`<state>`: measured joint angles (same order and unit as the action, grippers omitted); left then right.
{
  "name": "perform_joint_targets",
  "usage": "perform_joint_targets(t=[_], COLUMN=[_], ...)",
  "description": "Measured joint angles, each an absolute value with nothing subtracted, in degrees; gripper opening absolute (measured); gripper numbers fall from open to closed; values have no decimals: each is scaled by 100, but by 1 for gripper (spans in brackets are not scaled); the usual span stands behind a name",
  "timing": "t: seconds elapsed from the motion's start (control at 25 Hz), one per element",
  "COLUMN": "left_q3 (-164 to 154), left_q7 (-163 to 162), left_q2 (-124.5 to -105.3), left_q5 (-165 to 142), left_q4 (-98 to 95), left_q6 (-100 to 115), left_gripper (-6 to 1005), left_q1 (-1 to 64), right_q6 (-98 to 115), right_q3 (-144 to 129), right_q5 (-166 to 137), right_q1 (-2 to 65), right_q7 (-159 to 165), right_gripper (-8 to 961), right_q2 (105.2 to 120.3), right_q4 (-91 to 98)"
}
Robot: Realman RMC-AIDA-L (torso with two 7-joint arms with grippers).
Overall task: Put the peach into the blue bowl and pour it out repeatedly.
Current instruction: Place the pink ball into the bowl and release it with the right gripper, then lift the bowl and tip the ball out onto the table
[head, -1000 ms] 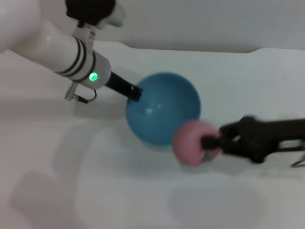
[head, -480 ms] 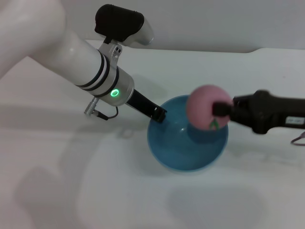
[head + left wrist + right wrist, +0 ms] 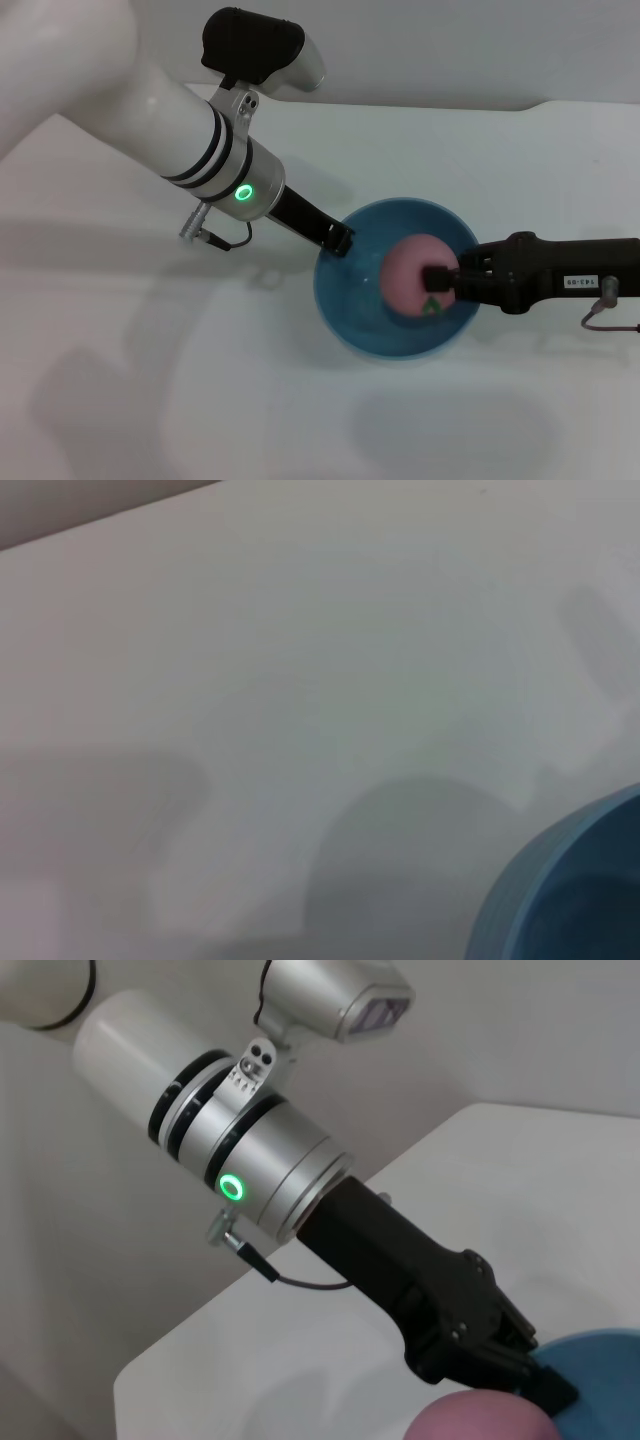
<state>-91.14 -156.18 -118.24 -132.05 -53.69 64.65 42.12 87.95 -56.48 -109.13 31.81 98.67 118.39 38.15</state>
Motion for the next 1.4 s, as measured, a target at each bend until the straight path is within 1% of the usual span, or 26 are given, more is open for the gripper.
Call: perform_joint_targets(t=[0.12,0.36,0.56,0.8,0.92,1.08,1.16,1.32,1.36,1.4], left_q3=[-9116,-9123,-9106,-9510,-9834,-10311,-10583,-11149,-11149,-11384], left_q7=[-15618,-15618,-15640,-15687,-15688,-15689,-15687,-15636,-15636,-15628], left_q2=[-11820,-11804,-11791,-11826,-11842,-11861,-11862,-11873,-11873,-11872], left_q5=[-13203,-13239,-13525,-13634,-13619,-13541,-13499,-13362,-13362,-13347], left_q4=[-5369,-5368,-5320,-5300,-5303,-5367,-5414,-5416,-5416,-5376], left_q6=[6467,6547,6753,6490,5981,5273,4898,3950,3950,3501], left_gripper=[-1,-1,-1,-2,-2,-2,-2,-2,-1,-1], left_q1=[4224,4290,4466,4636,4655,4642,4618,4561,4561,4506], right_q6=[8830,8849,8901,8886,8617,8333,8397,8412,8412,8405], right_q3=[-5664,-5663,-5528,-4580,-4011,-3298,-2856,-1885,-1885,-1782], right_q5=[-10916,-10916,-10816,-10050,-10087,-10444,-10635,-10821,-10821,-10837], right_q1=[3170,3146,3023,2613,2403,2160,2041,1716,1716,1672], right_q7=[9884,9961,10103,10183,10442,10961,11008,11006,11006,11004], right_gripper=[167,395,426,445,445,445,445,446,446,446], right_q2=[11838,11836,11830,11798,11739,11569,11535,11574,11574,11579], right_q4=[3862,4018,4261,4322,4267,4020,3962,3908,3908,3888])
